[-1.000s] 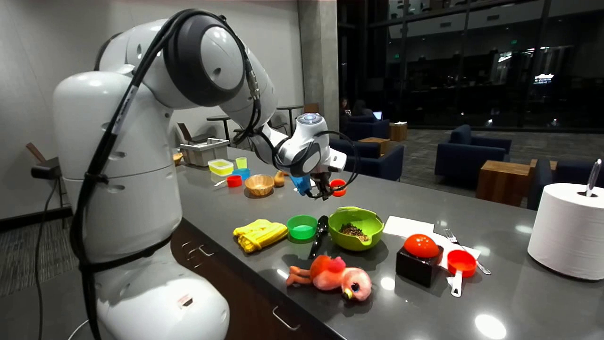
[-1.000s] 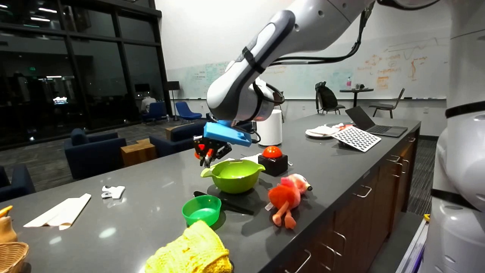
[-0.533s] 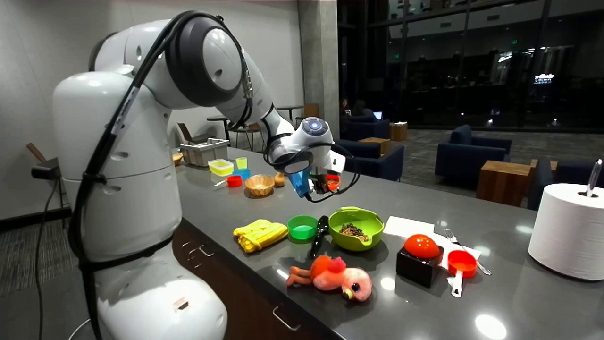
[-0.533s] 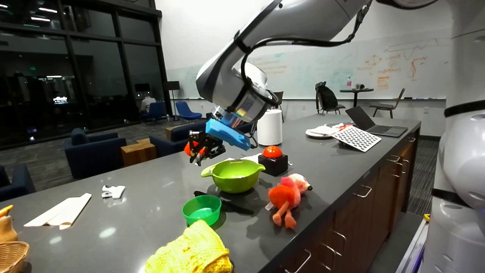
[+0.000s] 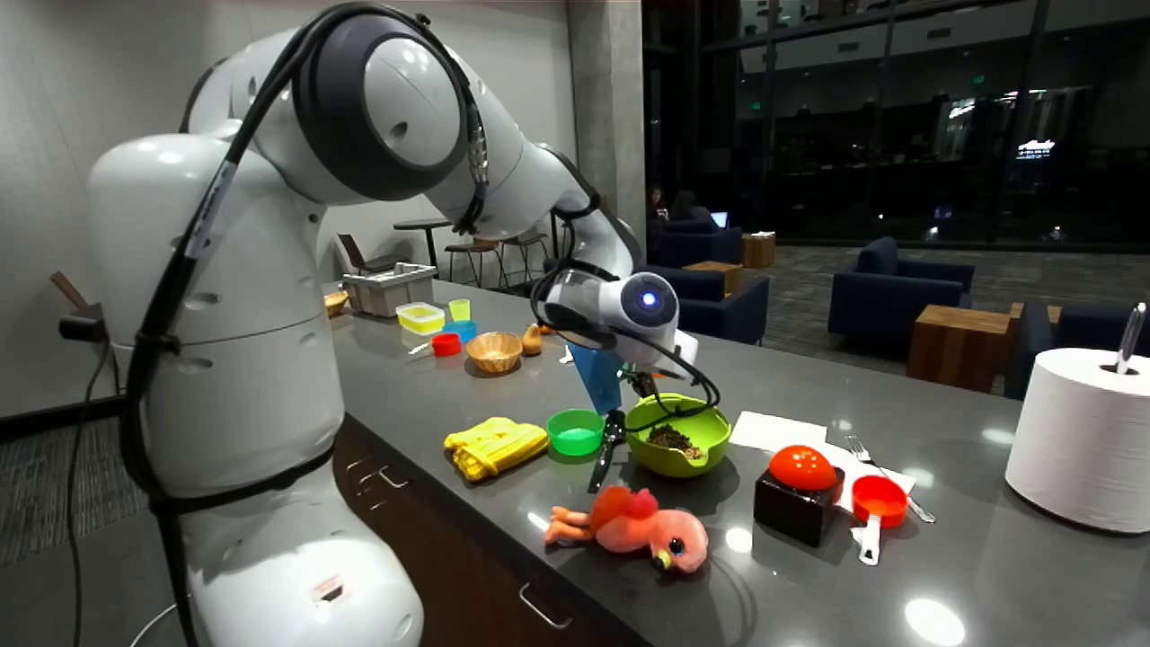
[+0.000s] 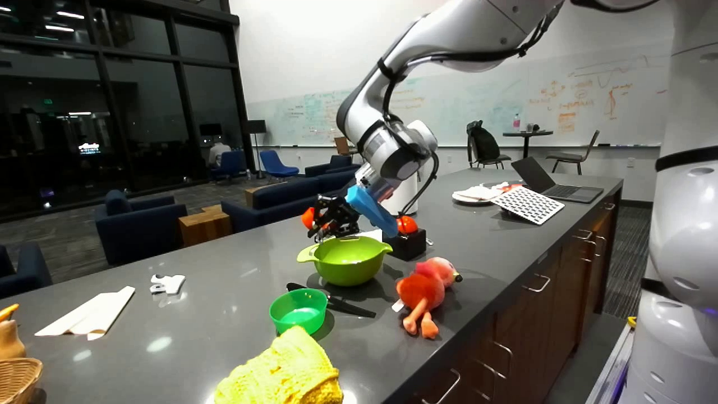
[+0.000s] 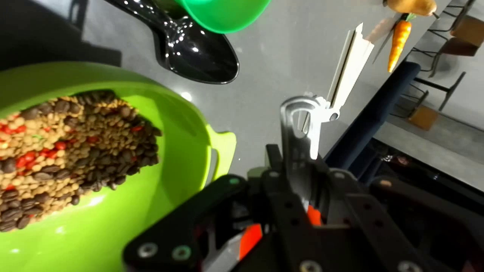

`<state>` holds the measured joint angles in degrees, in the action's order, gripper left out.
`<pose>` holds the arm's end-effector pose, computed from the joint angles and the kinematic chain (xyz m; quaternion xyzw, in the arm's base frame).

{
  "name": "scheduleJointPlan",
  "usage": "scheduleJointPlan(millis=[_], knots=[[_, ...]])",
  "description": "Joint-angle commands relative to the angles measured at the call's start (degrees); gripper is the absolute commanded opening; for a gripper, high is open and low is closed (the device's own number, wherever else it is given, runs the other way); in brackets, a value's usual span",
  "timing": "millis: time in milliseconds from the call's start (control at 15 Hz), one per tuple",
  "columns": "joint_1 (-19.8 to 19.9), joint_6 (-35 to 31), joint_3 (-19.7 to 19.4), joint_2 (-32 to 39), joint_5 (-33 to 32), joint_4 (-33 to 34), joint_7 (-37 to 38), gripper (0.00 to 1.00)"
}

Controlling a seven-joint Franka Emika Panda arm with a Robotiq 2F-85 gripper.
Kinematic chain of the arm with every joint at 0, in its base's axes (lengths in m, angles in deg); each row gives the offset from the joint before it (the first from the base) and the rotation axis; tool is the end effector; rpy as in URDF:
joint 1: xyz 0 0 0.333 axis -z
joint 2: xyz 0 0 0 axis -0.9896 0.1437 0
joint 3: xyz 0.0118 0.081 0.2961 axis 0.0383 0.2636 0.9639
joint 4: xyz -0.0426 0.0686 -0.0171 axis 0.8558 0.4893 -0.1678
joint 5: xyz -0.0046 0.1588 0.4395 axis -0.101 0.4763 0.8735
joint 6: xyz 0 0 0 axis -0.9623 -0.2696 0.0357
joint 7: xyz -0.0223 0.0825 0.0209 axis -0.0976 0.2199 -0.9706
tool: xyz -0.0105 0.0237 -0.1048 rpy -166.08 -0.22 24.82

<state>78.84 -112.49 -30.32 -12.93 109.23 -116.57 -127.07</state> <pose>0.5712 0.0822 0.2760 -0.8784 0.1932 -0.2420 0.3639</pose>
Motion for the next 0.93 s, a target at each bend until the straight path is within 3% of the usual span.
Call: scheduleJointPlan(millis=[0,333,867], knots=[[2.6,7.4,-2.3,-2.7,10.3,-4.8,-10.6,0.05],[3.2,19.1,-6.5,-2.4,17.7,-8.7,-17.4,0.05],[3.8,37.4,-9.6,-1.8,20.9,-11.6,-25.1,0.05]])
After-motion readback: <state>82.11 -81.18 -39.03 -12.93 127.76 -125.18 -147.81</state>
